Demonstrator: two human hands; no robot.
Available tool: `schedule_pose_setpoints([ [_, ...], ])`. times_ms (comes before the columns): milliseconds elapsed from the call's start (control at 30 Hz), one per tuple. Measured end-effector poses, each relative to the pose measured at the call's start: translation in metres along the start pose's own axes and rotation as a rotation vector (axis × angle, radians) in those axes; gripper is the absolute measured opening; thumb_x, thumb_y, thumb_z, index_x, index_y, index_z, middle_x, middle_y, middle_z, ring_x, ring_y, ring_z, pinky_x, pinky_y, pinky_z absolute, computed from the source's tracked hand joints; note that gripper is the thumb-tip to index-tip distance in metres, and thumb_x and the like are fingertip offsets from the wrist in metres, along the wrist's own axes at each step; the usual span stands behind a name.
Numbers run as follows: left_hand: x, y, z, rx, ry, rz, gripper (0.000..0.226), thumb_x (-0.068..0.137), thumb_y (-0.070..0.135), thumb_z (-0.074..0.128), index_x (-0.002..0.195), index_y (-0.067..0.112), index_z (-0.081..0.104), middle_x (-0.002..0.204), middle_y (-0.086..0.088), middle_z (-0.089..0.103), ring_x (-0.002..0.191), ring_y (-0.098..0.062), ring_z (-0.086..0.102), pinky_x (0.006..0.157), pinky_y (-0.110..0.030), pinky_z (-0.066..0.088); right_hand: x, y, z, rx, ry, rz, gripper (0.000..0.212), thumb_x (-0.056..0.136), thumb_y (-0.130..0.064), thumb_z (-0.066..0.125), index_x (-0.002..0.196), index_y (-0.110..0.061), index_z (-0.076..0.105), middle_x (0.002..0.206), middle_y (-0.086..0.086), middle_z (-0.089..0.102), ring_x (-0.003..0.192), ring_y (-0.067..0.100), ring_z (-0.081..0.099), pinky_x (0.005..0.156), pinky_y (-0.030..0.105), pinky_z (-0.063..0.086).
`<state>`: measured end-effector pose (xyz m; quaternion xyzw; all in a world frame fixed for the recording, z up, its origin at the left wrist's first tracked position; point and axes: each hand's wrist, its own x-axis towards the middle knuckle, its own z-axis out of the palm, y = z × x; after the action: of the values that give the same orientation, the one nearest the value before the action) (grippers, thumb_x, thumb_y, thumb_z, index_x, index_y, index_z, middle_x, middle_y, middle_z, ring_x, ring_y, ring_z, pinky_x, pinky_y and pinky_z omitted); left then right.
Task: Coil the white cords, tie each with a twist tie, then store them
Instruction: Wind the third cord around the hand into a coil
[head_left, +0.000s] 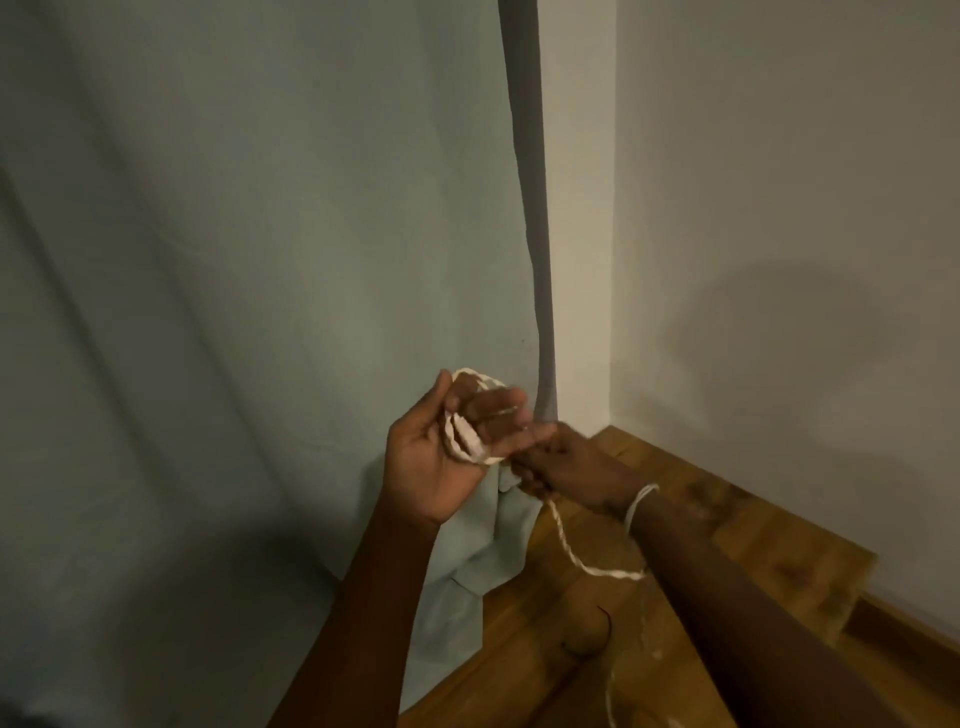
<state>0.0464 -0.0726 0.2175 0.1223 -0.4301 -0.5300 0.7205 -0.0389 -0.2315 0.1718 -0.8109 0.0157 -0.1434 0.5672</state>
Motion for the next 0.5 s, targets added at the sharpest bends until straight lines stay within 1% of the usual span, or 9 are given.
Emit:
schedule_pose_setpoints([
  [67, 0.007, 0.009, 0.006, 0.172, 0.175, 0.096, 0.045, 0.102, 0.035, 0.028, 0.079, 0.013, 0.060, 0.137, -0.021, 0.055, 0.129, -0.040, 0.049, 0.109, -0.070, 0.021, -0.011, 0.009, 0.018, -0.031, -0.244, 0.111, 0.028, 0.104, -0.025, 0.051, 0.082, -0.015, 0.065, 0.064, 0.004, 0.058, 0.057, 0.016, 0.054, 0.060, 0.031, 0.049],
  [133, 0.013, 0.019, 0.001, 0.485, 0.372, 0.138, 0.043, 0.103, 0.036, 0.027, 0.098, 0.017, 0.066, 0.141, -0.004, 0.054, 0.133, -0.028, 0.048, 0.102, -0.056, 0.036, -0.021, 0.006, 0.023, -0.044, -0.447, 0.240, 0.025, 0.103, -0.022, 0.050, 0.086, -0.014, 0.066, 0.061, 0.004, 0.058, 0.054, 0.015, 0.056, 0.062, 0.031, 0.051],
  [200, 0.015, 0.021, -0.015, 0.905, 0.573, 0.150, 0.039, 0.103, 0.031, 0.035, 0.132, 0.014, 0.054, 0.117, 0.007, 0.064, 0.107, -0.008, 0.058, 0.080, -0.029, 0.047, -0.024, -0.006, 0.014, -0.070, -0.585, 0.323, 0.020, 0.101, -0.019, 0.053, 0.092, -0.011, 0.069, 0.063, 0.006, 0.059, 0.055, 0.016, 0.059, 0.066, 0.034, 0.055],
  [233, 0.014, 0.018, -0.026, 1.139, 0.628, 0.130, 0.037, 0.103, 0.026, 0.038, 0.137, 0.014, 0.049, 0.102, 0.008, 0.064, 0.088, 0.000, 0.058, 0.069, -0.018, 0.048, -0.022, -0.013, 0.004, -0.131, -0.639, 0.315, 0.019, 0.100, -0.018, 0.055, 0.096, -0.007, 0.069, 0.065, 0.007, 0.060, 0.057, 0.017, 0.060, 0.067, 0.034, 0.056],
  [300, 0.004, 0.009, -0.044, 1.515, 0.583, 0.005, 0.026, 0.103, 0.020, 0.043, 0.123, 0.014, 0.058, 0.094, 0.004, 0.066, 0.081, 0.006, 0.060, 0.079, -0.016, 0.051, -0.018, -0.030, -0.018, -0.251, -0.725, 0.234, 0.021, 0.096, -0.014, 0.059, 0.102, 0.005, 0.066, 0.064, 0.005, 0.062, 0.056, 0.016, 0.060, 0.062, 0.029, 0.056],
  [367, -0.007, 0.000, -0.054, 1.559, 0.504, -0.159, 0.024, 0.103, 0.020, 0.042, 0.095, 0.014, 0.064, 0.093, -0.003, 0.072, 0.092, -0.008, 0.067, 0.097, -0.036, 0.051, -0.016, -0.045, -0.038, -0.290, -0.643, 0.128, 0.021, 0.091, -0.011, 0.060, 0.098, 0.008, 0.066, 0.059, 0.000, 0.061, 0.049, 0.011, 0.056, 0.055, 0.022, 0.050],
  [400, -0.011, -0.003, -0.055, 1.456, 0.503, -0.241, 0.028, 0.103, 0.021, 0.041, 0.087, 0.012, 0.062, 0.084, -0.007, 0.072, 0.086, -0.021, 0.069, 0.091, -0.045, 0.053, -0.014, -0.051, -0.047, -0.314, -0.512, 0.055, 0.017, 0.092, -0.008, 0.062, 0.095, 0.007, 0.069, 0.056, -0.006, 0.061, 0.048, 0.006, 0.054, 0.053, 0.018, 0.047],
  [467, -0.012, -0.007, -0.051, 1.233, 0.488, -0.342, 0.035, 0.105, 0.024, 0.036, 0.084, 0.007, 0.058, 0.057, -0.009, 0.063, 0.053, -0.027, 0.061, 0.072, -0.048, 0.055, -0.005, -0.054, -0.058, -0.395, -0.166, -0.117, 0.013, 0.094, -0.010, 0.066, 0.093, 0.000, 0.075, 0.057, -0.018, 0.065, 0.050, 0.000, 0.057, 0.054, 0.009, 0.043],
  [500, -0.011, -0.009, -0.046, 1.074, 0.451, -0.354, 0.038, 0.105, 0.026, 0.034, 0.084, 0.006, 0.059, 0.047, -0.006, 0.054, 0.041, -0.020, 0.051, 0.076, -0.053, 0.053, 0.000, -0.054, -0.059, -0.405, -0.033, -0.195, 0.013, 0.093, -0.013, 0.068, 0.094, -0.003, 0.077, 0.062, -0.020, 0.067, 0.056, -0.002, 0.060, 0.057, 0.009, 0.045],
])
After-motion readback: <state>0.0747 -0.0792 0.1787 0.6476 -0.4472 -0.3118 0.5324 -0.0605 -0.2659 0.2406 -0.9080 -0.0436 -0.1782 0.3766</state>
